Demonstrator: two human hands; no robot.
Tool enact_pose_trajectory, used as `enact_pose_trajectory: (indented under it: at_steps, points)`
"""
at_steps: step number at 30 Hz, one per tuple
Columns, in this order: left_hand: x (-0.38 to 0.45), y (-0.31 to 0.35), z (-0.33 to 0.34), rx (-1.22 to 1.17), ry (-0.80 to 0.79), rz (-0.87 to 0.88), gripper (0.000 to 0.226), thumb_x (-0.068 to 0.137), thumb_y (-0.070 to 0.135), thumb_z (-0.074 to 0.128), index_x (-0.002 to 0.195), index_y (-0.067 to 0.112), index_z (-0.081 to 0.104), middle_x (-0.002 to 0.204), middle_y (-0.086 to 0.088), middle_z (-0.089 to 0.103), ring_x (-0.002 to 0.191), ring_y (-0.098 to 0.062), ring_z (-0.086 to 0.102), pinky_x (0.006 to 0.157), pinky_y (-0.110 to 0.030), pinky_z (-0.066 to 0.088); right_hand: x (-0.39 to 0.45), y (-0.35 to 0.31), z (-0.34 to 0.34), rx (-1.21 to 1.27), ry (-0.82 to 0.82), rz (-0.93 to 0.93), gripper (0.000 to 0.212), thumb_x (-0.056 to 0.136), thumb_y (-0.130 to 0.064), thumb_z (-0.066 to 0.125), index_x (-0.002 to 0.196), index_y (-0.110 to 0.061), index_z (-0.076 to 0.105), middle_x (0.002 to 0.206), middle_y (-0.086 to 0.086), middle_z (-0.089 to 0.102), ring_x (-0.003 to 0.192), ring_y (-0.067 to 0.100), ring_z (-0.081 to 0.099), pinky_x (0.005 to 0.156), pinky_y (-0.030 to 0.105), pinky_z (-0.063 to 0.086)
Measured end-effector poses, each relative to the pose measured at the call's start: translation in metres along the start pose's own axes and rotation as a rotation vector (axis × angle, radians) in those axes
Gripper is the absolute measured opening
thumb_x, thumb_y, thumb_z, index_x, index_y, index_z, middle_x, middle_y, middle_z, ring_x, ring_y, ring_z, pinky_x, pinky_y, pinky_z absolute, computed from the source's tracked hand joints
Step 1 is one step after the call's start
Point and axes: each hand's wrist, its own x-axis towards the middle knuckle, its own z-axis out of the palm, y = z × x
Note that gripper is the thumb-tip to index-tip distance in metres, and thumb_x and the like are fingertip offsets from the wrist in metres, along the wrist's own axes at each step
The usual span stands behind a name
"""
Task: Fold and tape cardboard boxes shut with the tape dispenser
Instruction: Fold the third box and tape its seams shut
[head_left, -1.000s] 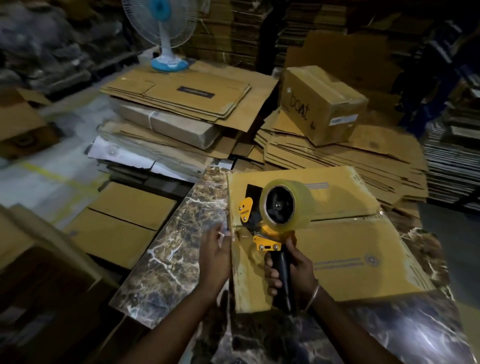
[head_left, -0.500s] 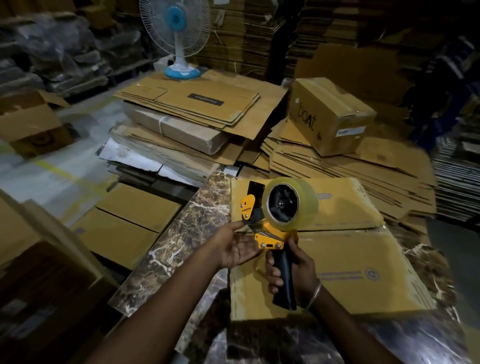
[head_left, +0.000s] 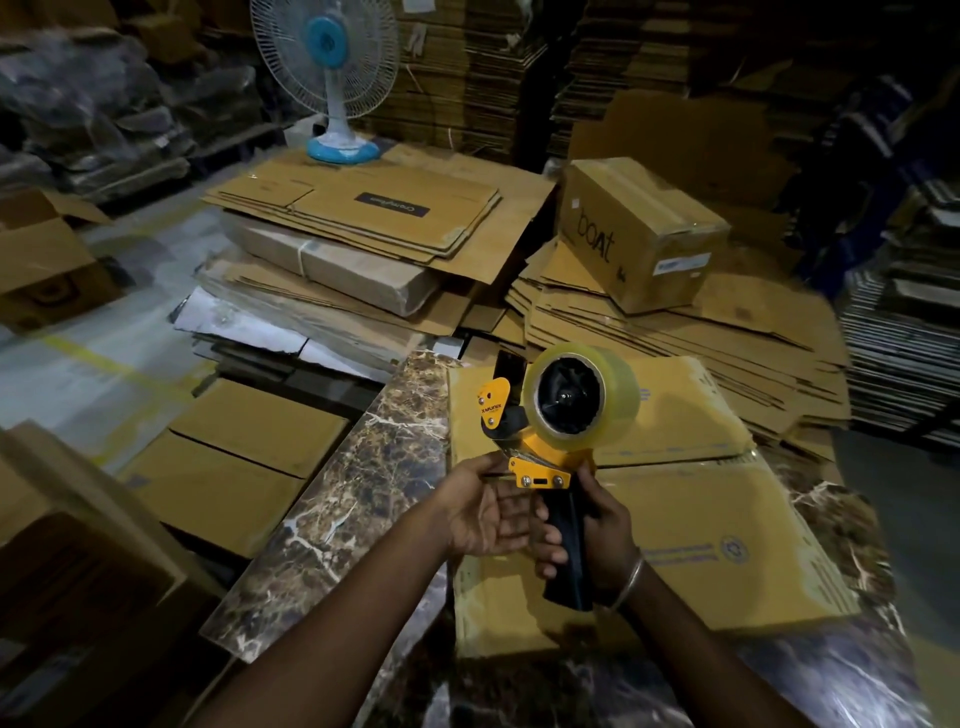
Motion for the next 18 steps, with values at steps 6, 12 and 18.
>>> enact_pose_trajectory:
  at_steps: [6, 12, 18]
  points:
    - [-0.004, 0.006, 0.005, 0.024, -0.032, 0.017, 0.022, 0.087, 0.032, 0.055, 0.083, 0.014, 0.067, 0.076, -0.005, 0.071, 0.071, -0.015, 0.071, 0.095, -0.043, 0.04, 0.002, -0.001, -0.003, -0.008, -0.002, -0.018, 0.071, 0.061, -0.07, 0.081, 0.077, -0.004, 0.06, 0.057, 0.006, 0.043, 0.039, 0.017, 0.045, 0.043, 0.026, 0.043]
    - [0.001, 0.008, 0.003, -0.098, -0.005, 0.076, 0.021, 0.084, 0.019, 0.057, 0.071, 0.008, 0.069, 0.08, -0.007, 0.069, 0.062, -0.016, 0.072, 0.081, -0.041, 0.048, 0.0, -0.004, -0.004, -0.001, -0.002, -0.004, 0.071, 0.06, -0.069, 0.082, 0.077, -0.005, 0.06, 0.057, 0.005, 0.043, 0.04, 0.017, 0.045, 0.043, 0.026, 0.043]
    - [-0.004, 0.02, -0.006, -0.178, 0.034, 0.123, 0.036, 0.096, 0.014, 0.055, 0.064, 0.002, 0.068, 0.068, -0.014, 0.07, 0.061, -0.023, 0.073, 0.055, -0.04, 0.062, -0.002, -0.006, -0.009, 0.001, -0.011, 0.0, 0.071, 0.064, -0.069, 0.081, 0.08, -0.003, 0.059, 0.059, 0.006, 0.043, 0.042, 0.018, 0.046, 0.045, 0.027, 0.042]
